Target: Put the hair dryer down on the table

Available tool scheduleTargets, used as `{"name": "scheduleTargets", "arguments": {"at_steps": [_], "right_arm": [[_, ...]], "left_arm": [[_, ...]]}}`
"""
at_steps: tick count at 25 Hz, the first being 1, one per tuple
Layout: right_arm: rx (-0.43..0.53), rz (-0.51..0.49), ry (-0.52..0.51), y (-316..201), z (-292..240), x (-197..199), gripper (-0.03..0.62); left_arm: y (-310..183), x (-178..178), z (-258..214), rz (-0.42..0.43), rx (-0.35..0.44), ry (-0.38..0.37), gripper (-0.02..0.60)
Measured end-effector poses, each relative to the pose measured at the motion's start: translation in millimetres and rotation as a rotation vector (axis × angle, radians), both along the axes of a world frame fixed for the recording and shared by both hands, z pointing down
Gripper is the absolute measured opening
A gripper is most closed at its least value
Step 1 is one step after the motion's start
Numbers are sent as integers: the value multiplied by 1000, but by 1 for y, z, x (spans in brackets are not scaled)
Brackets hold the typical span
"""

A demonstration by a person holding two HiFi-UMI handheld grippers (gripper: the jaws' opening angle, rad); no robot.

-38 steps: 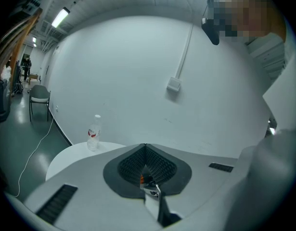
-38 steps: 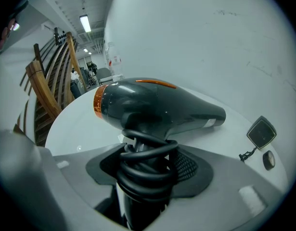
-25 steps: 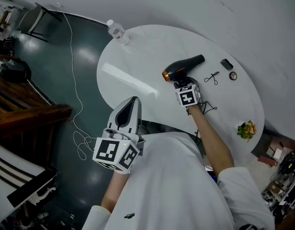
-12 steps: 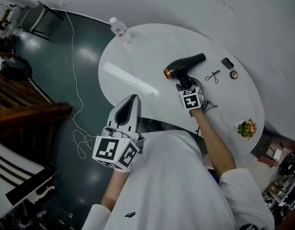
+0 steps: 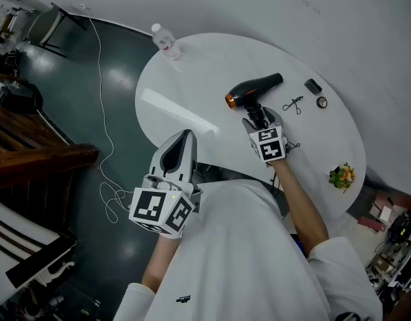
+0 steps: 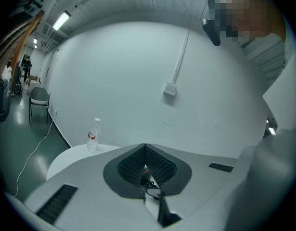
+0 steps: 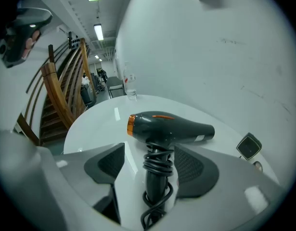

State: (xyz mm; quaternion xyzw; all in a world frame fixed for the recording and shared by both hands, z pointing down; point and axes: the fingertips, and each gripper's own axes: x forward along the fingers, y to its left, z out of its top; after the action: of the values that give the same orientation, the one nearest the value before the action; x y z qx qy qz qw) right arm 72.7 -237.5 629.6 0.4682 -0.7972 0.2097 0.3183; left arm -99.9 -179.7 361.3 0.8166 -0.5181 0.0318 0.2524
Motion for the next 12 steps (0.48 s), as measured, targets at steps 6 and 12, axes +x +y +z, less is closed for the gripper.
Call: {"name": "scheduleTargets", "arguments": {"at_steps": [6,12], "right_arm": [[52,16,-72,0,-44,-2,318],[152,-3,-97,2,-92,-4,316]], "left_arm": [[5,-5,-3,-10,10,5,9],[8,-7,-5,-16,20,7,9]]}}
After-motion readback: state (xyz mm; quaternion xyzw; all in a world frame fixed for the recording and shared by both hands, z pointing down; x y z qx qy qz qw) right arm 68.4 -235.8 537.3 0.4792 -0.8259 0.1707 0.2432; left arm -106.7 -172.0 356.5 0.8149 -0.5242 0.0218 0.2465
